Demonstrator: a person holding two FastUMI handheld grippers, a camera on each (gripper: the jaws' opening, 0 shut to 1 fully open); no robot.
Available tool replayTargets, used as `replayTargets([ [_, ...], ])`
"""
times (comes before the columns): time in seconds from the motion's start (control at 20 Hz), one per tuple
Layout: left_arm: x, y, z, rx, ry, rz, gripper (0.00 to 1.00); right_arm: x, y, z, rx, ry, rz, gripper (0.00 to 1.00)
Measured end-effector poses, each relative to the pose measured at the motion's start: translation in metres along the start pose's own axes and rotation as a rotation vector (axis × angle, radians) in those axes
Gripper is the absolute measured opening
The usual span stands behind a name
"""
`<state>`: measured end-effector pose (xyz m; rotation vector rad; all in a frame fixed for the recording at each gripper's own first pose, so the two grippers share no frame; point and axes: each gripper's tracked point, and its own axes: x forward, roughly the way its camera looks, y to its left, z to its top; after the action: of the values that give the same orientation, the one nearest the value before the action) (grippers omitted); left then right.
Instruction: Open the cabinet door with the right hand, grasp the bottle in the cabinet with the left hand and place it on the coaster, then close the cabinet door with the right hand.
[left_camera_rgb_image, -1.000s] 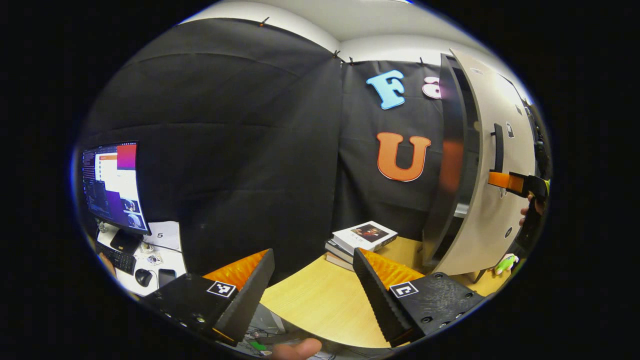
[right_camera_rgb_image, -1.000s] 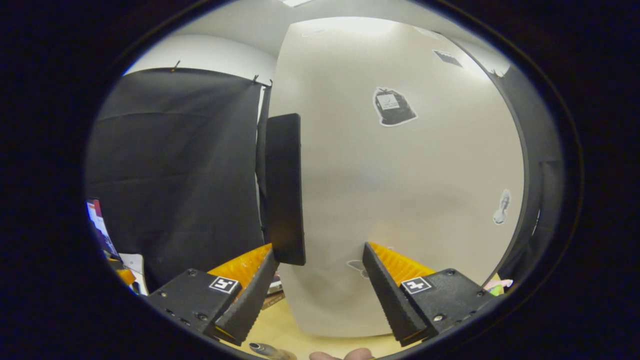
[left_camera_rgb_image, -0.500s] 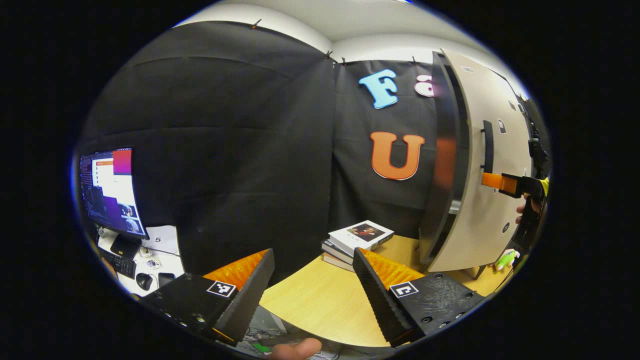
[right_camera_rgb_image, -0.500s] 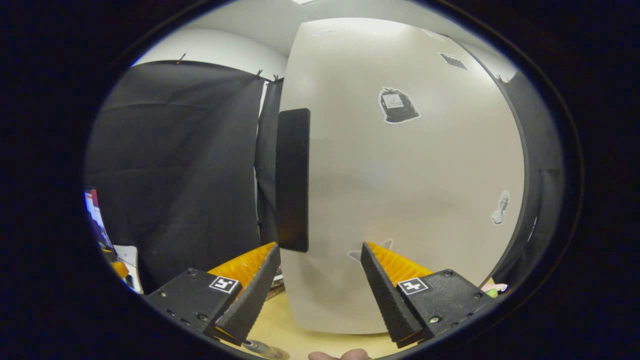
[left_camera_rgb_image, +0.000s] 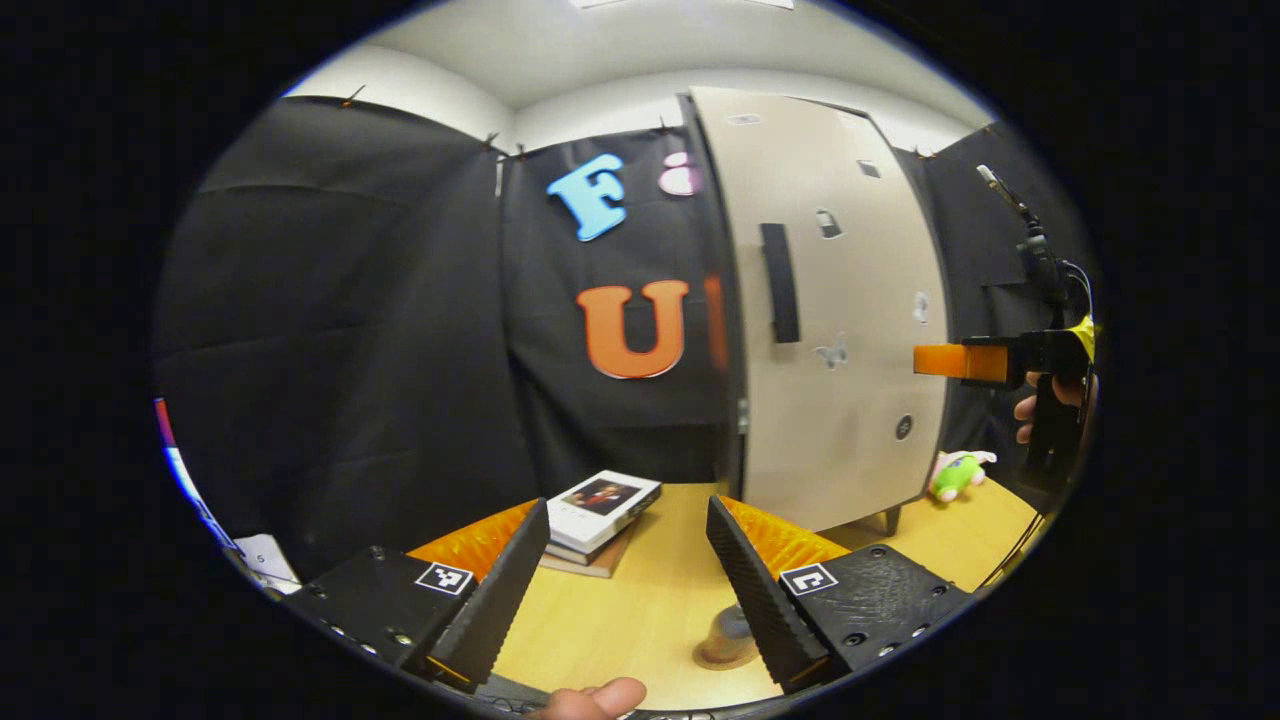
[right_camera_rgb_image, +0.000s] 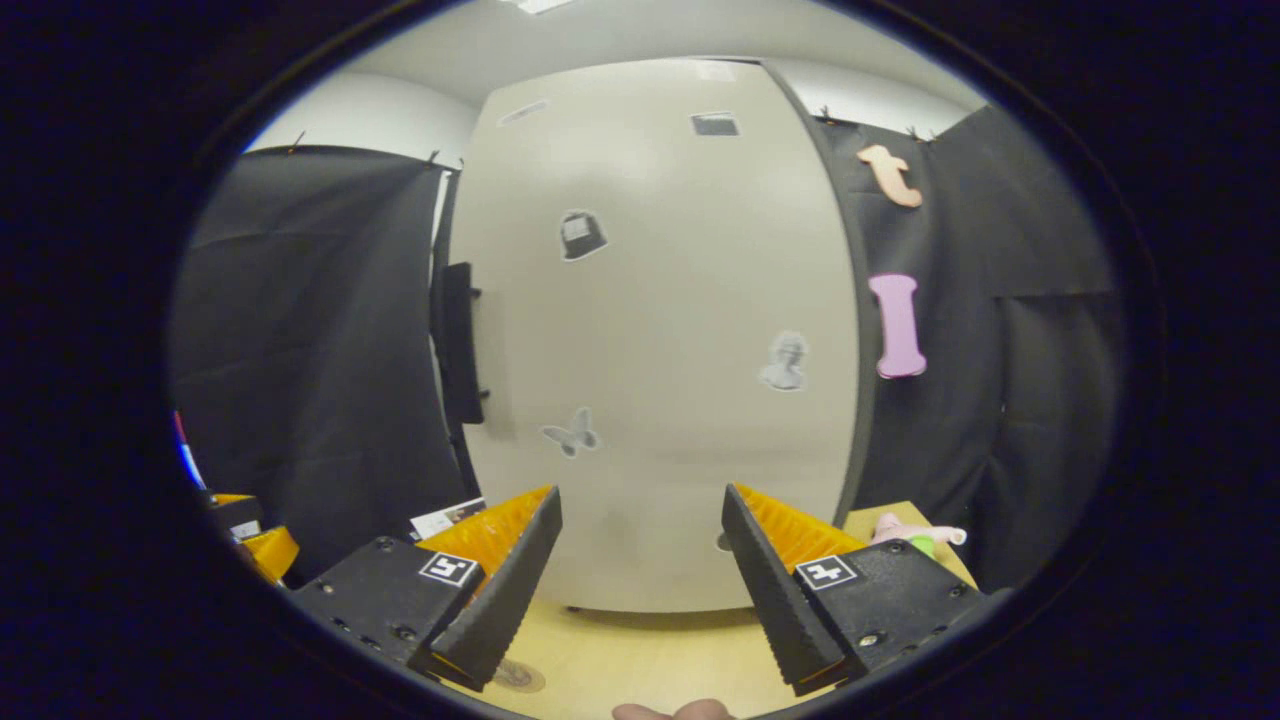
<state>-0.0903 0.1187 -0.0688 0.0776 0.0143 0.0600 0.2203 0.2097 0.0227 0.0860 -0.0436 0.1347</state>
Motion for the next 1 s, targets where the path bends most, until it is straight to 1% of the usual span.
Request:
replayTargets([
  [0.1,0.013,-0.037,0.012,0.011,-0.013,-0.083,0.96,-0.018,-0.033,-0.001,0.029,-0.005,-0.077,1.0],
  [0.2,0.018,-0.063,0.025,0.007,-0.026,-0.139,0.96,-0.036,-0.057,-0.009,0.043,0.012,-0.126,1.0],
  [0.3,0.024,-0.079,0.034,0.01,-0.033,-0.159,0.96,-0.053,-0.078,-0.016,0.038,0.033,-0.169,0.99],
  [0.35,0.027,-0.086,0.037,0.007,-0.034,-0.167,0.96,-0.062,-0.086,-0.016,0.039,0.032,-0.187,0.96],
  [0.4,0.03,-0.091,0.037,0.004,-0.03,-0.173,0.96,-0.068,-0.09,-0.015,0.042,0.025,-0.197,0.96],
  [0.45,0.03,-0.094,0.038,0.0,-0.029,-0.178,1.0,-0.075,-0.094,-0.014,0.04,0.018,-0.209,0.98],
  [0.5,0.032,-0.097,0.036,-0.002,-0.026,-0.181,0.96,-0.08,-0.096,-0.012,0.034,0.01,-0.215,0.98],
  [0.55,0.032,-0.097,0.038,-0.002,-0.024,-0.18,0.96,-0.083,-0.096,-0.011,0.024,0.007,-0.219,0.98],
  [0.75,0.033,-0.096,0.038,-0.004,-0.023,-0.164,0.96,-0.085,-0.089,-0.009,-0.016,0.006,-0.203,0.98],
  [1.0,0.027,-0.087,0.041,-0.006,-0.029,-0.143,0.96,-0.079,-0.077,-0.006,-0.015,0.01,-0.177,0.98],
])
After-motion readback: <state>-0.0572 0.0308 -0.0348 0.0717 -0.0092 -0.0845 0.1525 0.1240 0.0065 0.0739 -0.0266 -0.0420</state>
